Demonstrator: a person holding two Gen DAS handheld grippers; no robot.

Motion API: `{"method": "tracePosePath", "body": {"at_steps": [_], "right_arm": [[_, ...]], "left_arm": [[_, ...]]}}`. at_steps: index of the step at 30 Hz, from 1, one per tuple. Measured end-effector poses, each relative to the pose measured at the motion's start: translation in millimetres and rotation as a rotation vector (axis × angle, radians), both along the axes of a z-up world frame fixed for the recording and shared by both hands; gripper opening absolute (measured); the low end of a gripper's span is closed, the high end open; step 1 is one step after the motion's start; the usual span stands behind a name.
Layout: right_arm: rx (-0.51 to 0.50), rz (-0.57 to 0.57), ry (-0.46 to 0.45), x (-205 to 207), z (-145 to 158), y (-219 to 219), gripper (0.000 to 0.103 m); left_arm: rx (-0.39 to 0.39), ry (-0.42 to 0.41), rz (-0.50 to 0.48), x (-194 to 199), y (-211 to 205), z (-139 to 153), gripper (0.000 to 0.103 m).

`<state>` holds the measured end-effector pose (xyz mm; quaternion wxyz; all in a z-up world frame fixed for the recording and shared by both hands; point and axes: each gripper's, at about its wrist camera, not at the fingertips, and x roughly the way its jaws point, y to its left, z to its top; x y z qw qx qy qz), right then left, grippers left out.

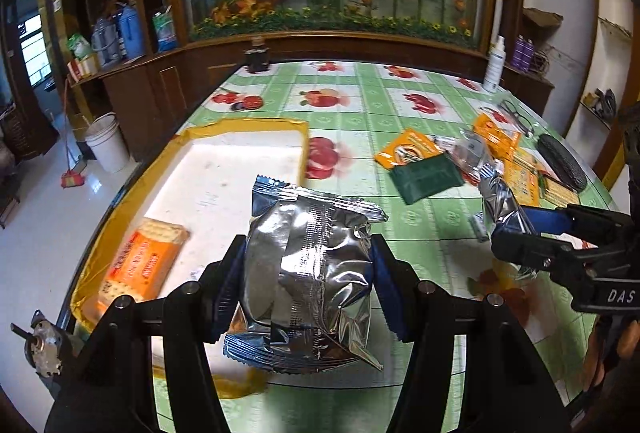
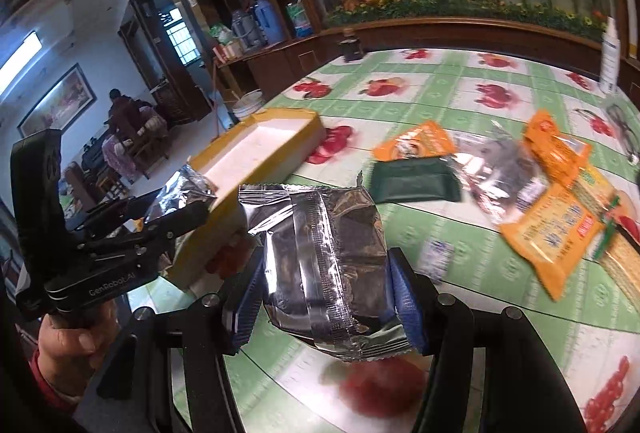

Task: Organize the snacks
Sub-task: 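Carry both silver bags over the tray and open both tools to release them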

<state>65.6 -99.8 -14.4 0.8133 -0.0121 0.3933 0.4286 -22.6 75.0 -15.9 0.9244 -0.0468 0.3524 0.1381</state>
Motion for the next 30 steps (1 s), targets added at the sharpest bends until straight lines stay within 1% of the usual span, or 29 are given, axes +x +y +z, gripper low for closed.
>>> {"method": "tracePosePath", "body": {"at_steps": [4,9,11,14,18,23,30], "right_arm": [[0.011,0.070,-0.005,-5.6,4.7,39.4,0.060],[0.004,0.160,-0.017,-7.1,9.6,101.0,0.060],[-0.006,0.173,-0.026,-3.6,10.0,123.1,0.060],[-0.028,0.194,-0.043,2.5,10.0,157.3,0.060],[-0.069,0.208,-0.045,11.4,1.0,194.9,0.060],[-0.111,0.213,-0.045,22.2,-12.0,224.4,0.060],[-0.152,0.212,-0.072,28.6,-19.2,238.7,0.060]], "left_arm": [[-0.013,-0.012,0.065,-8.7,26.7,0.1,0.058],[-0.042,-0.011,0.146,-17.7,64.7,-4.7,0.058],[-0.056,-0.013,0.177,-20.7,79.7,-6.2,0.058],[-0.055,-0.014,0.210,-21.9,94.3,-8.7,0.058],[-0.064,0.000,0.243,-17.9,109.8,-16.0,0.058],[-0.075,0.029,0.265,-13.4,121.2,-28.6,0.059],[-0.079,0.065,0.289,-9.5,131.6,-40.8,0.059]]}}
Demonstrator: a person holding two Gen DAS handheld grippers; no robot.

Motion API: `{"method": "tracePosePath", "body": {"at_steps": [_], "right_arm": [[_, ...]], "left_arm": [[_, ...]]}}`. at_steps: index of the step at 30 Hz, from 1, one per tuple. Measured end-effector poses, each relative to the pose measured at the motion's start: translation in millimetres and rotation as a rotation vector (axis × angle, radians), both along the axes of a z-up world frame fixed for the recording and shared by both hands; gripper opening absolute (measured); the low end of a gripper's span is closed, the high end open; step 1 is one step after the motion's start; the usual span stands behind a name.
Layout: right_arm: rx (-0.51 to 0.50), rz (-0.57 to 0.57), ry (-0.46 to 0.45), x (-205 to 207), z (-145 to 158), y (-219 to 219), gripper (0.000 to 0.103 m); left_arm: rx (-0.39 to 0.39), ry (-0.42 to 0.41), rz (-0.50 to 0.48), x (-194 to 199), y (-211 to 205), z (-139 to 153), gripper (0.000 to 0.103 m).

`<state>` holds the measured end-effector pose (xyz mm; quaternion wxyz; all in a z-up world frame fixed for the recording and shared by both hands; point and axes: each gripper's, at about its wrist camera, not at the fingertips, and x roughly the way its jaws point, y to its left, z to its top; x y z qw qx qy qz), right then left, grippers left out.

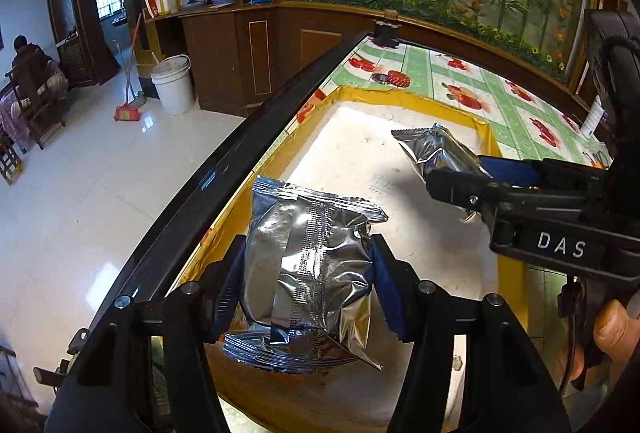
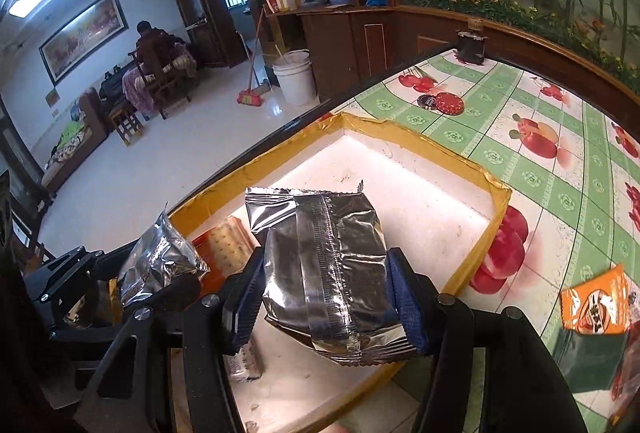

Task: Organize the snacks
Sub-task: 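Carry both silver bags over the tray and open both tools to release them, then return to the pile and grasp the dark green packet with the left tool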

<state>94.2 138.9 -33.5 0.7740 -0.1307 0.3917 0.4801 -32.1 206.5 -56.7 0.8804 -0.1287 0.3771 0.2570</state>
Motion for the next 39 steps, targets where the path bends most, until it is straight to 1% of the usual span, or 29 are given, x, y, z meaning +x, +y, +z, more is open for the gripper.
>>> {"method": "tracePosePath", "body": {"at_steps": [5,8,9,11,12,13,17,19,23,25,27,29,31,33,39], "right_arm": [[-0.020,0.004,-0.014,2.0,-3.5,7.9,0.060],[-0.032,0.021,-0.006,1.9,-6.6,13.6,0.061],[-0.034,0.023,-0.007,1.2,-6.9,15.2,0.062],[-0.038,0.018,-0.015,0.4,-6.5,16.5,0.062],[-0.037,0.016,-0.018,-0.1,-5.6,16.0,0.064],[-0.035,0.009,-0.024,-0.6,-4.0,14.1,0.067],[-0.011,-0.028,-0.047,-0.9,7.1,-5.0,0.071],[0.009,-0.055,-0.051,0.2,12.8,-21.9,0.077],[0.034,-0.118,-0.049,4.6,17.5,-62.8,0.081],[0.036,-0.153,-0.037,7.9,16.2,-83.3,0.083],[0.040,-0.189,-0.024,10.9,13.2,-106.3,0.084],[0.046,-0.227,-0.015,12.2,9.1,-129.4,0.084],[0.056,-0.275,0.008,14.4,3.7,-155.7,0.084],[0.065,-0.321,0.031,16.7,-2.3,-183.2,0.084],[0.055,-0.457,0.041,20.8,-12.3,-255.6,0.084]], "left_arm": [[-0.004,0.018,0.012,-0.1,3.0,-4.3,0.059],[-0.010,0.025,0.027,-1.4,5.3,-4.1,0.059],[-0.005,0.027,0.034,-2.5,5.1,-3.0,0.061],[0.021,0.028,0.044,-2.6,3.5,0.5,0.069],[0.037,0.028,0.051,-3.7,2.4,2.3,0.075],[0.048,0.023,0.054,-5.0,1.5,4.4,0.076],[0.054,0.009,0.059,-7.8,-0.5,11.4,0.077],[0.056,0.002,0.050,-6.8,-4.1,13.9,0.077],[0.061,-0.007,0.037,-5.0,-13.3,19.1,0.077],[0.046,-0.020,0.021,-3.7,-18.1,22.1,0.077],[0.000,-0.058,-0.024,-3.9,-24.7,27.8,0.077],[-0.029,-0.090,-0.067,-1.7,-34.7,33.8,0.078],[-0.036,-0.107,-0.114,3.7,-47.6,38.8,0.083],[-0.026,-0.107,-0.165,12.3,-64.7,41.8,0.083],[-0.015,-0.065,-0.320,43.8,-115.5,39.9,0.083]]}}
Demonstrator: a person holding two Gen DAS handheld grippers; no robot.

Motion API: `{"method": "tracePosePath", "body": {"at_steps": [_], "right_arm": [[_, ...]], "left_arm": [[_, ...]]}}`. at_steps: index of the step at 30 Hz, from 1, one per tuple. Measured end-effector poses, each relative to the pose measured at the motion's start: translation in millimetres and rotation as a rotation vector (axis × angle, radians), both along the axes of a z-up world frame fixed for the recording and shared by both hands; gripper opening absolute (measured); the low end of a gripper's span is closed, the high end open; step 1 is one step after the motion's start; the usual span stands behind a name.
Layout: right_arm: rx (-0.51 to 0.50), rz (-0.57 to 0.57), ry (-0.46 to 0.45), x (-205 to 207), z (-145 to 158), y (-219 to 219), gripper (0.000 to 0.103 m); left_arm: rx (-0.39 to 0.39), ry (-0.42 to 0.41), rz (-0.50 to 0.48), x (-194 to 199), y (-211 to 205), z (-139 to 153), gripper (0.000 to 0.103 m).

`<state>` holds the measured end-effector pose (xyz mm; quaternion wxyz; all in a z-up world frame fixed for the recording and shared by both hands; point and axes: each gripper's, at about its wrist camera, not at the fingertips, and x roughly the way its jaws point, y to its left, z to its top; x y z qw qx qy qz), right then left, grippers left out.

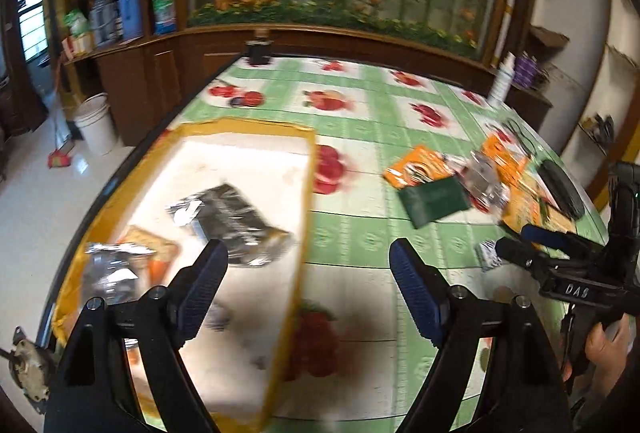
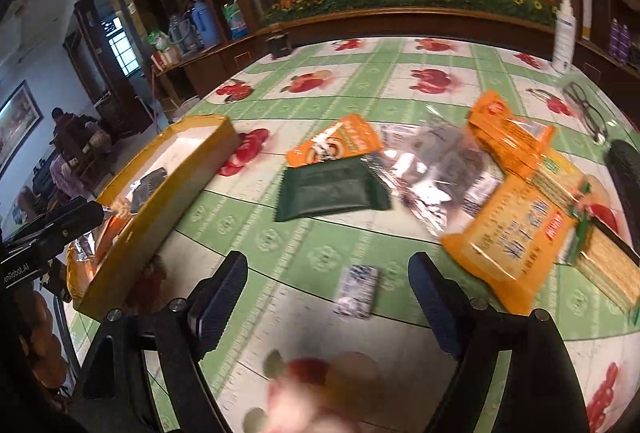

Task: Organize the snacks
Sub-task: 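Return to the pile and grasp the dark green packet with the left tool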

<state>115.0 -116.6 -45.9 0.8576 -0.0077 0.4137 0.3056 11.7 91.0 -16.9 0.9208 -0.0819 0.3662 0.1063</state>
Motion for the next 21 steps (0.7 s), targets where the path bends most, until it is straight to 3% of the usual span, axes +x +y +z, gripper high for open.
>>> {"method": "tracePosePath", "body": {"at_steps": [10,21], "right_arm": [[-0.010,-0.193,0.036,26.3,-12.6,-68.3,0.086],[-0.039,-0.281,0.074,56.1,-23.3,-79.3,0.086]], "left_arm": [[0.144,0.088,-0.275,67.7,-82.8,-12.9,0.083],[0.212,0.181,-0.359,137.8,-96.5,-42.8,0.083]]}}
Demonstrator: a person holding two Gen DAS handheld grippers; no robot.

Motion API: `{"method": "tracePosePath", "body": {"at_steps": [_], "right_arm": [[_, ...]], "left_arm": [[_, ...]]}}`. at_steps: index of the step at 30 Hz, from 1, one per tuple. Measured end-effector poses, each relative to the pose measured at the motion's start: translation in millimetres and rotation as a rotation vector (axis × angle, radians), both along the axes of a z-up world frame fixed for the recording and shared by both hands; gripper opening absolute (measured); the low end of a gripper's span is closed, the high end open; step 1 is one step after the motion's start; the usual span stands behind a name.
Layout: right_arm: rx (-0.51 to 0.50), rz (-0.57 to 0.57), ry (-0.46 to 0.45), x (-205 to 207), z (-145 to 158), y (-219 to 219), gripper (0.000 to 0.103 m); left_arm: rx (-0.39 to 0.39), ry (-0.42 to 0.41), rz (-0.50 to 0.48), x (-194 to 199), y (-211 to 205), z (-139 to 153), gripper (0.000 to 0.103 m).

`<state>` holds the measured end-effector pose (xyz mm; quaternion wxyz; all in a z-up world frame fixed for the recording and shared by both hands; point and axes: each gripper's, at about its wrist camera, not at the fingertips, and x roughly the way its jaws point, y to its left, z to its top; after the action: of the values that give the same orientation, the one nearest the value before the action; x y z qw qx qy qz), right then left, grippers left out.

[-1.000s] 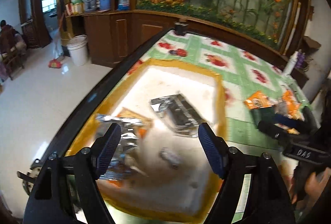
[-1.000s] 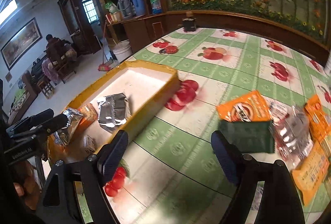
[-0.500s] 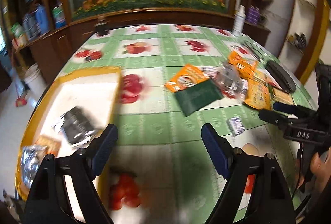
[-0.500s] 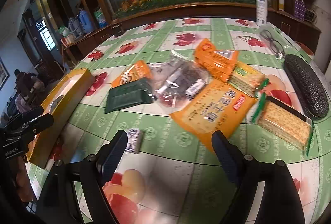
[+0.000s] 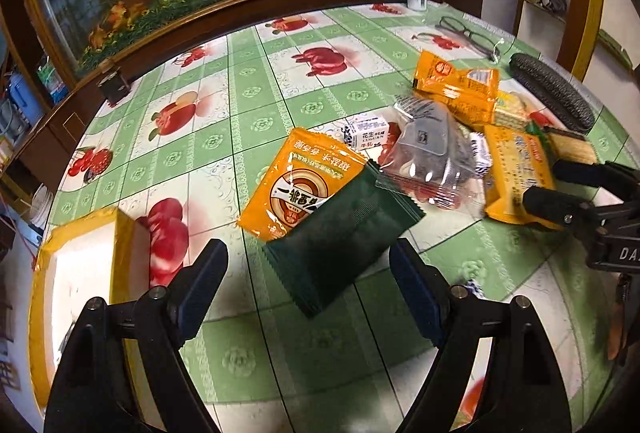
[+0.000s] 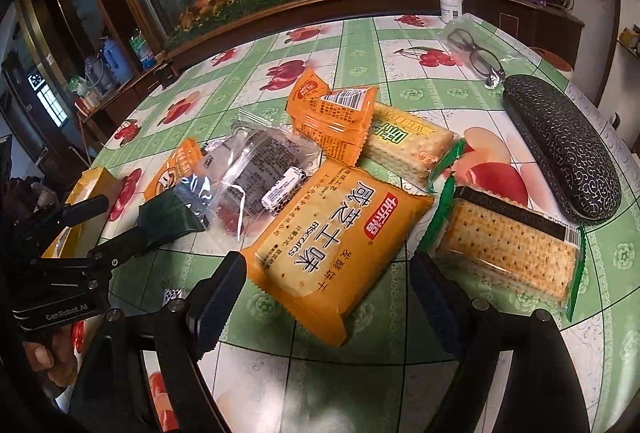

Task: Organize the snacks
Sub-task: 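Return to the pile and grasp the dark green packet with the left tool, then grasp the yellow cheese biscuit bag with the right tool while the left holds the green packet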

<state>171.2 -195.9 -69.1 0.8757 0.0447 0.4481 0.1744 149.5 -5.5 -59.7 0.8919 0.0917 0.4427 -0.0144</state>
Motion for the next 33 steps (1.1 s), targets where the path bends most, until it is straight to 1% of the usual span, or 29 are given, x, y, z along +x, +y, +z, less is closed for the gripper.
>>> {"method": "tracePosePath", "body": {"at_steps": [3,6,8,10,13,14,15,16,17,18,19,23,24,25,26,27,28,29,30,32,33], "right_arm": [[-0.003,-0.025,0.025,9.6,-4.4,-0.3,0.086],[-0.026,-0.037,0.028,15.4,-5.8,3.4,0.086],[-0.038,-0.034,0.030,17.9,-6.0,7.1,0.087],[-0.052,-0.026,0.023,18.7,-5.5,11.7,0.087],[-0.071,-0.010,0.008,20.3,-5.8,16.0,0.088],[-0.071,-0.004,0.006,21.0,-6.3,16.0,0.088],[-0.074,0.004,0.001,20.6,-6.2,16.1,0.087],[-0.075,0.011,-0.002,21.5,-6.2,15.4,0.087],[-0.074,0.019,-0.004,21.4,-5.9,15.0,0.086],[-0.073,0.028,-0.004,21.0,-5.7,14.5,0.085],[-0.073,0.034,-0.005,20.8,-5.3,14.1,0.084],[-0.064,0.050,-0.012,17.1,-3.3,11.4,0.077],[-0.056,0.050,-0.014,15.7,-2.2,9.6,0.072],[-0.051,0.046,-0.019,14.6,-0.7,7.5,0.059],[-0.041,0.042,-0.025,13.5,1.6,3.9,0.053],[-0.027,0.039,-0.024,12.8,3.7,-0.1,0.039],[-0.025,0.038,-0.022,12.9,4.5,-2.9,0.035],[-0.021,0.043,-0.019,12.7,4.5,-4.6,0.035],[-0.018,0.047,-0.017,13.4,4.5,-5.5,0.035],[-0.008,0.044,-0.010,14.5,4.4,-6.0,0.040],[-0.010,0.041,-0.003,15.1,3.6,-5.0,0.051]], "left_arm": [[0.023,0.035,-0.018,10.8,-3.4,-10.2,0.083],[0.003,0.048,-0.044,19.2,-7.3,-13.4,0.083],[0.019,0.064,-0.067,24.7,-14.0,-17.8,0.084],[-0.002,0.067,-0.110,26.9,-19.7,-17.6,0.084],[-0.045,0.079,-0.124,30.6,-21.3,-17.4,0.083],[-0.074,0.082,-0.122,30.7,-19.3,-17.8,0.080],[-0.103,0.085,-0.120,30.5,-17.0,-17.9,0.071],[-0.129,0.079,-0.113,28.6,-13.6,-17.2,0.059],[-0.125,0.069,-0.101,26.4,-11.9,-16.3,0.052],[-0.130,0.067,-0.094,24.7,-10.0,-15.6,0.041],[-0.146,0.070,-0.086,22.6,-6.9,-14.7,0.039],[-0.182,0.071,-0.075,12.2,-1.7,-15.5,0.038],[-0.197,0.072,-0.066,9.5,0.1,-15.4,0.037],[-0.216,0.072,-0.058,6.9,2.8,-14.6,0.037],[-0.240,0.074,-0.050,4.4,5.8,-14.0,0.036],[-0.266,0.078,-0.043,1.8,8.3,-14.0,0.036],[-0.281,0.080,-0.037,-0.2,10.1,-13.7,0.035],[-0.294,0.080,-0.030,-2.9,11.2,-13.6,0.034],[-0.303,0.077,-0.025,-6.6,11.5,-12.9,0.030],[-0.335,0.073,-0.015,-13.6,13.5,-10.4,0.025],[-0.352,0.071,-0.010,-17.0,14.9,-9.2,0.024]]}}
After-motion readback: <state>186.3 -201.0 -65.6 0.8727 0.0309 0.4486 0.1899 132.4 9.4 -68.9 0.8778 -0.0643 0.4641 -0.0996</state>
